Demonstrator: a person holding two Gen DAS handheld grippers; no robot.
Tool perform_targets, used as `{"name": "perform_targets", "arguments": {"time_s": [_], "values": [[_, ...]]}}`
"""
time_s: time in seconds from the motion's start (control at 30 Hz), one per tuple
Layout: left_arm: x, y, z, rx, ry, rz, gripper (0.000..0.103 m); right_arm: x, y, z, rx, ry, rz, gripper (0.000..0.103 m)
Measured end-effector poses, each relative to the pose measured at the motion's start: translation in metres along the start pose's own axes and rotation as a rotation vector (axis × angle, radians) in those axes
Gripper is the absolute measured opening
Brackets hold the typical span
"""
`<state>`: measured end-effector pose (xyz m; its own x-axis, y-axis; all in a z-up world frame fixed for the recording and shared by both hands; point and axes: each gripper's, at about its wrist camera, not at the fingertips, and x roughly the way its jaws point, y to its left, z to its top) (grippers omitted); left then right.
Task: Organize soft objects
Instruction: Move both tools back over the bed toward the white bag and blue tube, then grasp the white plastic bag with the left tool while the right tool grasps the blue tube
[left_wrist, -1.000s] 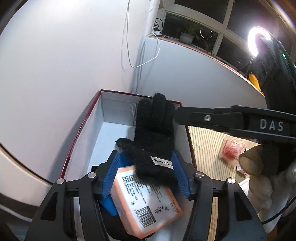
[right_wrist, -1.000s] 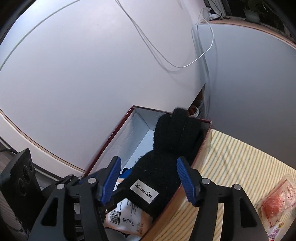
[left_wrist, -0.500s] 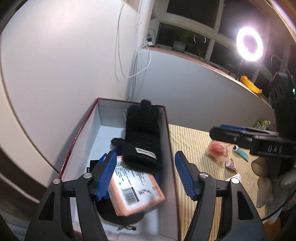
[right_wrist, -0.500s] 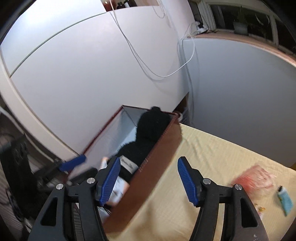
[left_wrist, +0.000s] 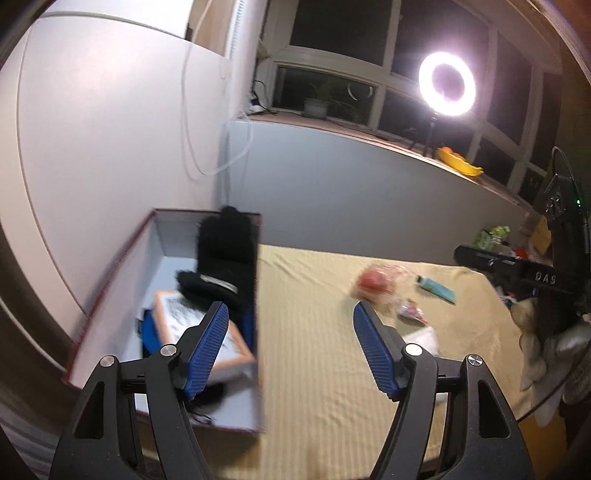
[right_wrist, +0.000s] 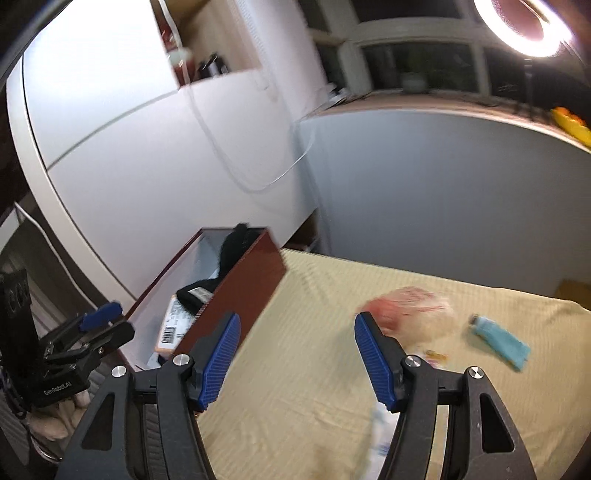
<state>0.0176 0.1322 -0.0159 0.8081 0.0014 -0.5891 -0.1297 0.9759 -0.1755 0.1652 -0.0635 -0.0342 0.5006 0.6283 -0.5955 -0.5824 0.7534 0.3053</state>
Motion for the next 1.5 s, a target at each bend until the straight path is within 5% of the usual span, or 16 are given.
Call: {"name": "perform_targets", "arguments": {"time_s": [0.17, 0.73, 0.97, 1.5], "values": [[0.014, -0.018, -0.021, -0.029, 0.036, -0.096, 0.07, -0.042, -0.043, -0.022, 0.042, -0.04, -0.07, 0.087], [0.074, -0.102, -0.078, -0.056, 0.26, -0.285, 0.07, -0.049, -0.123, -0.089, 0.189, 0.103, -0.11, 0.087], [0.088, -0.122, -0.08, -0.031, 0.301, -0.277, 0.07, -0.045, -0.139, -0.074, 0.121, 0.1, -0.155, 0.086], [0.152, -0.176, -0.073, 0.004, 0.414, -0.154, 0.078, 0.029, -0.175, -0.027, -0.153, 0.246, -0.215, 0.086]]}}
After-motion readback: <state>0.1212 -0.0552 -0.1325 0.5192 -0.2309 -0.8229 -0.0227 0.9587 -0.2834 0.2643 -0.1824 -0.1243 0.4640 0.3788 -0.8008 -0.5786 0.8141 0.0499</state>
